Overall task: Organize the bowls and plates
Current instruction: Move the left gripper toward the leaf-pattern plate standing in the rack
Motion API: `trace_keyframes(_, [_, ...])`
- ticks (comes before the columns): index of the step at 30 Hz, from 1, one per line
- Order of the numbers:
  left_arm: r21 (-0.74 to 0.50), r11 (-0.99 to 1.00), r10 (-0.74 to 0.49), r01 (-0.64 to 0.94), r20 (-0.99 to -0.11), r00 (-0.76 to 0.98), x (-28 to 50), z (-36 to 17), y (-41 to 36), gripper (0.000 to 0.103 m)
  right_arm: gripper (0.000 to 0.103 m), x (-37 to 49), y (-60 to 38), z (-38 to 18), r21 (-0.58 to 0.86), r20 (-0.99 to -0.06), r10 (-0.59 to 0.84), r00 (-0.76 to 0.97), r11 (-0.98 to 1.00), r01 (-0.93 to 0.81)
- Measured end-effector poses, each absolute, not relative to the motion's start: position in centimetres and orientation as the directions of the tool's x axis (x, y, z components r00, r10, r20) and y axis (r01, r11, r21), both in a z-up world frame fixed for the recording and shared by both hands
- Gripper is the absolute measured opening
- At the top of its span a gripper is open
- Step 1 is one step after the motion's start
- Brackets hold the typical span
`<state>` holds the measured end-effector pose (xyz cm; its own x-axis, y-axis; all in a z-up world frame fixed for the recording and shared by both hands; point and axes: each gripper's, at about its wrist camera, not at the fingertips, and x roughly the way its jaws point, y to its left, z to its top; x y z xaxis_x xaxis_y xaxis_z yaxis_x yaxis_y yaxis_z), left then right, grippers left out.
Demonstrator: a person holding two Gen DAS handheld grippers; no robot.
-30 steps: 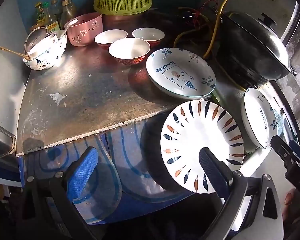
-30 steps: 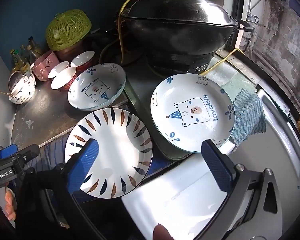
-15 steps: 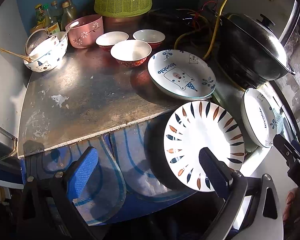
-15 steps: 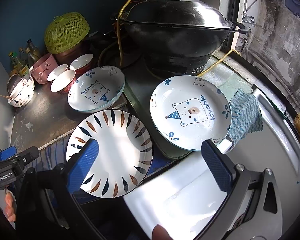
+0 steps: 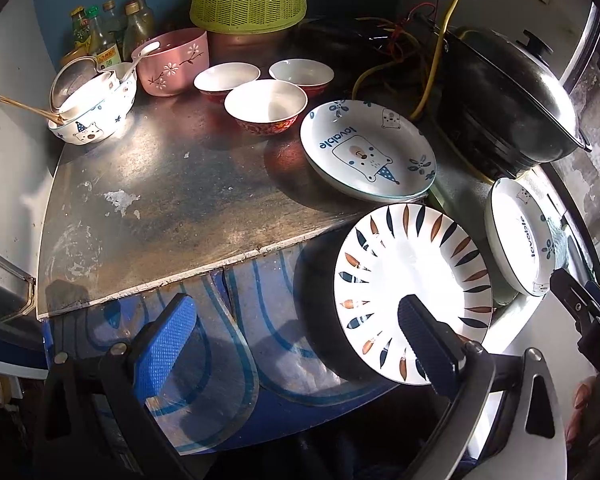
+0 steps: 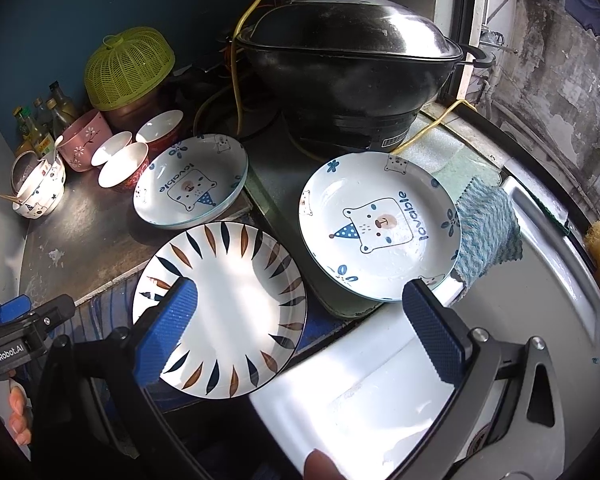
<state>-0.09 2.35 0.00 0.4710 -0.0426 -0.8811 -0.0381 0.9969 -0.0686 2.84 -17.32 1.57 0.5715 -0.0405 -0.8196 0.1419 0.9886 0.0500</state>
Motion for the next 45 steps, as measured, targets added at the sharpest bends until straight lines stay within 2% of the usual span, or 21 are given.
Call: trace_keyframes(45, [-0.064, 0.997, -0.041, -0.033, -0.886, 0.463, 1.0, -0.4, 2.5, 0.102, 0.103, 3.6, -17.8, 1.2, 0.056, -0.824, -0.052, 0.565, 0.984, 0.172])
